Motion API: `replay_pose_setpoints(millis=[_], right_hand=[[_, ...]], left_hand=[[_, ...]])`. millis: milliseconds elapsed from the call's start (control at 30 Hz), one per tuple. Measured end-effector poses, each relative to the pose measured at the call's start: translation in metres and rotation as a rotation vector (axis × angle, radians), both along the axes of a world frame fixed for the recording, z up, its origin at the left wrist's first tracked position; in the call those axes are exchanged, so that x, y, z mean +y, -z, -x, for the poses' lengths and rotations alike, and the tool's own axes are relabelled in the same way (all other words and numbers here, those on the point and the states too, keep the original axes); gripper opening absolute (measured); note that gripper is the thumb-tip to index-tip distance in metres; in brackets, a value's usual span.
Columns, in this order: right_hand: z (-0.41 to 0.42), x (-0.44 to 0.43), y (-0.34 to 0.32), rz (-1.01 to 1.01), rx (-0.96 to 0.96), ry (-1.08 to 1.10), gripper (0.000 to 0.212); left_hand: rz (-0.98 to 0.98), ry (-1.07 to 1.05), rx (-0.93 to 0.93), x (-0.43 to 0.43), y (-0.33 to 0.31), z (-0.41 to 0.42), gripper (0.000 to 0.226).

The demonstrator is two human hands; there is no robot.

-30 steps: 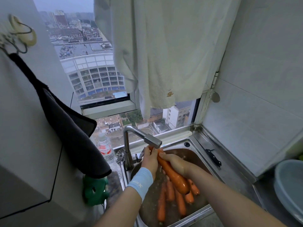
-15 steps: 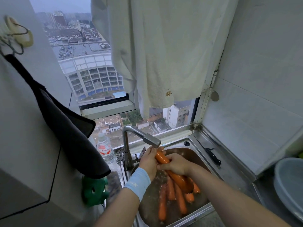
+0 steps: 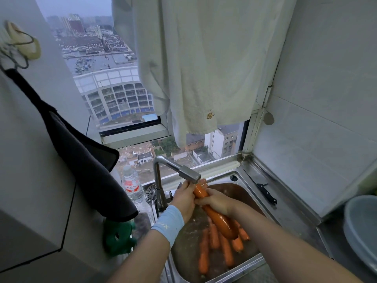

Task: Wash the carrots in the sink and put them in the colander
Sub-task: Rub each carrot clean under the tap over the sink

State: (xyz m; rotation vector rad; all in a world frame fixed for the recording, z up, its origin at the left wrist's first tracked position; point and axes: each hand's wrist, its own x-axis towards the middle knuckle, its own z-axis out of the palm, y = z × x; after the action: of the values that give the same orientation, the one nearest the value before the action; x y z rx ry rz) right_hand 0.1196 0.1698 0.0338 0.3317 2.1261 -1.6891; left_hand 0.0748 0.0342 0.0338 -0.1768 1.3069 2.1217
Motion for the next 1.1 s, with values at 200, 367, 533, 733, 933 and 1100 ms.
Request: replay_pose_setpoints(millis=[200,367,533,733,933,1100], right_hand=[[0.001,-0.002,0.003,-0.145,0.074,-0.035,0.025],[-0.003,-0.005,0.003,-0.076,0.053,-0.016,0.033],[-0.003,-0.006,0.003,-0.012,0.02,0.028,0.057],[-0.008,-0.003,0.007,-0.168,-0.027,-0.086,0.087],[-0.007,-0.003,0.004,-0.171,-0.044,-0.063,0.093],[-0.002,-0.001,0.003,-0.176,-0.05,0.014,0.095]], left_hand=[[0.144,-0.167,-0.028,-0.01,0.007,0.009,0.022],[0.104,-0.137,-0.02,-0.014,0.002,0.01,0.037],[-0.003,-0.077,-0.045,-0.016,0.0,0.001,0.031],[0.115,-0.234,-0.156,-0.004,0.004,0.001,0.026],[0.012,-0.151,-0.155,-0.006,0.003,-0.006,0.03],[0.216,0.039,0.002,0.0,0.012,-0.009,0.028]])
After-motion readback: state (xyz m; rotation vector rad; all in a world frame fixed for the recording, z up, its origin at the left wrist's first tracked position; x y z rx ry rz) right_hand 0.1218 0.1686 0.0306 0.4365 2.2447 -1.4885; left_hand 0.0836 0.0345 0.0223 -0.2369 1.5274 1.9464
